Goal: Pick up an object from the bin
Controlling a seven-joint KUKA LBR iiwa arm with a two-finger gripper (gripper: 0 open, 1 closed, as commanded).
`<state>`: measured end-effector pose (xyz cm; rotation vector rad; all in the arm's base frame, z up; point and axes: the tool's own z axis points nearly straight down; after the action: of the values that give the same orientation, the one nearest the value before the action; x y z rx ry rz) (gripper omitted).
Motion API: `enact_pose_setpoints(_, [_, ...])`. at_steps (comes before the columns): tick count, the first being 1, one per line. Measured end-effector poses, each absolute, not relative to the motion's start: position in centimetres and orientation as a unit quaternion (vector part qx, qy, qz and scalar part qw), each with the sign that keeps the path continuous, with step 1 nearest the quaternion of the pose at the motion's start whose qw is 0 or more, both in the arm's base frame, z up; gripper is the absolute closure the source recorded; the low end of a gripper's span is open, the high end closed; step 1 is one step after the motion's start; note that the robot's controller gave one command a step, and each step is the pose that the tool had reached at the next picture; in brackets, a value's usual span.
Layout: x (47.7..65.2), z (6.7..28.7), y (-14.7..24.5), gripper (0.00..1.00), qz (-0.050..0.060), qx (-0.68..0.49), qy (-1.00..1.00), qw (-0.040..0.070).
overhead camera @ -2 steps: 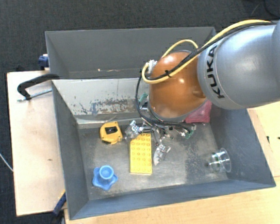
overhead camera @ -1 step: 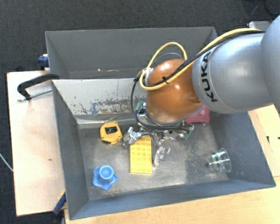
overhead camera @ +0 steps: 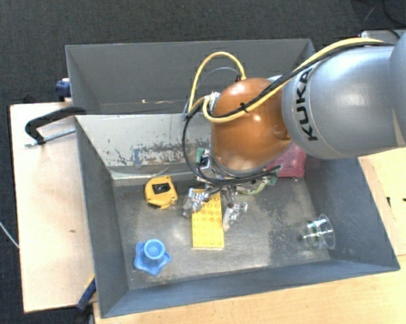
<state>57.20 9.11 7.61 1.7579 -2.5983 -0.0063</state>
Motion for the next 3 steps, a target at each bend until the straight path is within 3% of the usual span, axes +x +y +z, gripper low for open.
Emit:
enact_pose_setpoints(2, [57.2, 7.8, 9.1, 1.0, -0.002, 0.561, -0.828, 0.001])
enact_pose_setpoints(3, [57.0, 9.4, 9.1, 1.0, -0.002, 0.561, -0.828, 0.001])
